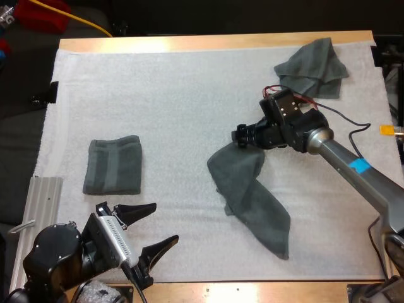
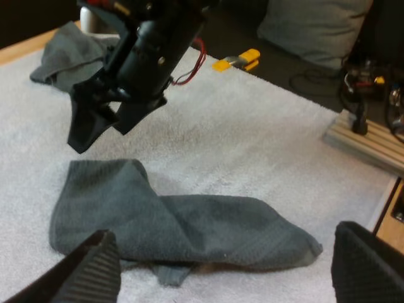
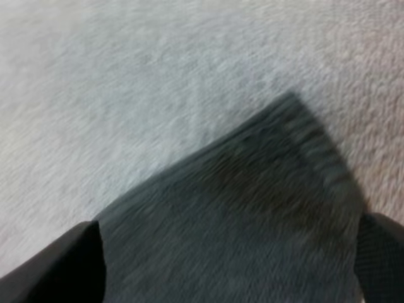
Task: Pick towel from pile, fold and stack
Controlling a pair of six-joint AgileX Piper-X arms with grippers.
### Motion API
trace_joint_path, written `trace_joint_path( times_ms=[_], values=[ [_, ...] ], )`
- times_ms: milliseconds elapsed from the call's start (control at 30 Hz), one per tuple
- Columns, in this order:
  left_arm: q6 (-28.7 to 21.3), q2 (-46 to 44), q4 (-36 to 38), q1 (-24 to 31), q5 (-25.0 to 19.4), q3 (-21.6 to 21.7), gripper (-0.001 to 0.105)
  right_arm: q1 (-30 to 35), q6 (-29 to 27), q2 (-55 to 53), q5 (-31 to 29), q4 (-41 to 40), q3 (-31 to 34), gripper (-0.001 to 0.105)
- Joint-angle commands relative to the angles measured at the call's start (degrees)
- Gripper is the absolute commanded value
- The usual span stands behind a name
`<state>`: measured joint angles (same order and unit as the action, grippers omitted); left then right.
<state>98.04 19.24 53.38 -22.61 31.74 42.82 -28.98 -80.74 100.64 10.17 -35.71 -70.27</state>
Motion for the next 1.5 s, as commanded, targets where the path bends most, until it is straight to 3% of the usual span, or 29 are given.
trace_joint_path(
  times_ms=[0, 433, 633, 667, 833, 967, 1100, 1167, 1333, 1467],
  values=[
    [0.94, 0.15, -0.16, -0.35, 0.67, 0.37, 0.067, 0.38, 0.4, 0.59, 1.09, 1.31, -0.24, 0.078],
    [0.94, 0.15, 8.41, -0.35, -0.2, 0.37, 0.067, 0.8, 3.21, 9.13, 2.37, 6.89, -1.11, 0.078],
    [0.94, 0.15, 10.03, -0.35, -0.2, 0.37, 0.067, 0.8, 5.18, 9.3, -1.05, 8.3, -1.11, 0.077],
    [0.94, 0.15, 10.03, -0.35, -0.2, 0.37, 0.067, 0.8, 5.18, 9.3, -1.19, 7.98, -1.11, 0.075],
    [0.94, 0.15, 9.79, -0.35, -0.2, 0.37, 0.067, 0.7, 5.07, 9.35, -2.95, 3.27, -1.11, 0.043],
    [0.94, 0.15, 9.4, -0.35, -0.2, 0.37, 0.067, 0.7, 5.03, 10.47, -1.41, 1.89, -1.11, 0.045],
    [0.94, 0.15, 9.4, -0.35, -0.2, 0.37, 0.067, 0.7, 4.92, 11.72, 4.39, 2.37, -1.11, 0.046],
    [0.94, 0.15, 9.4, -0.35, -0.2, 0.37, 0.067, 0.7, 4.92, 11.91, 4.94, 1.95, -1.11, 0.038],
    [0.94, 0.15, 9.4, -0.35, -0.2, 0.37, 0.067, 0.7, 5.16, 12.0, 6.67, 1.94, -1.11, 0.002],
    [0.94, 0.15, 9.4, -0.35, -0.2, 0.37, 0.067, 0.7, 5.16, 11.93, 8.19, 1.97, -1.11, 0.0]
  ],
)
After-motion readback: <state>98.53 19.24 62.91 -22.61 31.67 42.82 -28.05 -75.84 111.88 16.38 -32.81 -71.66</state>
